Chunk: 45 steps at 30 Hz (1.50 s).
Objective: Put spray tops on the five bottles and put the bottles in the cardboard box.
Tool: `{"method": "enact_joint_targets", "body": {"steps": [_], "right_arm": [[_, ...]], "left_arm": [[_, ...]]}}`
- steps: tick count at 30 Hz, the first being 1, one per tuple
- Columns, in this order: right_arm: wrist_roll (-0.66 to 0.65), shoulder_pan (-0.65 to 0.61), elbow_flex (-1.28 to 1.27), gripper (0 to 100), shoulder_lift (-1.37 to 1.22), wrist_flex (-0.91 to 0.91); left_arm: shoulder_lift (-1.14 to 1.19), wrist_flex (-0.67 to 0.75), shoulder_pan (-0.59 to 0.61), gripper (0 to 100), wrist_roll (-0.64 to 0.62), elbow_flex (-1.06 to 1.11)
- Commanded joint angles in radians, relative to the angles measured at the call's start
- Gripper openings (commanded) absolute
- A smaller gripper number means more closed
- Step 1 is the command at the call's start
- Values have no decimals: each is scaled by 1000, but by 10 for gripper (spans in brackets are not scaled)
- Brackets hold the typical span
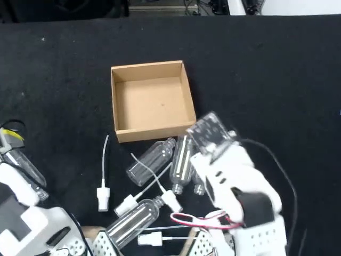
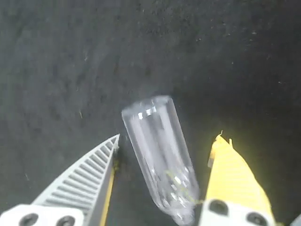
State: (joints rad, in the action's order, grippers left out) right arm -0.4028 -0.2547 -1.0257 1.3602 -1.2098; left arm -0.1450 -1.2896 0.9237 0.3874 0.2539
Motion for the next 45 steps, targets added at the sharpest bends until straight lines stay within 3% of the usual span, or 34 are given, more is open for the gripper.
{"method": "enact_joint_targets", "body": {"steps": [1,7,17,22,26,34,38,45], "right_arm": [[72,-129,58,222,-120,57],[126,-198,-119,222,-137,216],[130,-199,-209,222,-137,253],[129,-201,-211,222,-137,253],[129,-201,-211,222,-137,253],[123,-199,-226,222,-137,253],[123,-201,-228,222,-137,249],[121,-201,-228,222,-137,249]], "left_arm": [[120,107,-10,282,61,-62],[292,150,59,282,68,-156],[364,141,305,282,446,-205],[321,97,372,281,534,-251],[233,-98,331,281,614,-363],[110,-470,96,281,1048,-427],[100,-443,21,284,1197,-306],[91,-204,-27,286,1197,-93]]}}
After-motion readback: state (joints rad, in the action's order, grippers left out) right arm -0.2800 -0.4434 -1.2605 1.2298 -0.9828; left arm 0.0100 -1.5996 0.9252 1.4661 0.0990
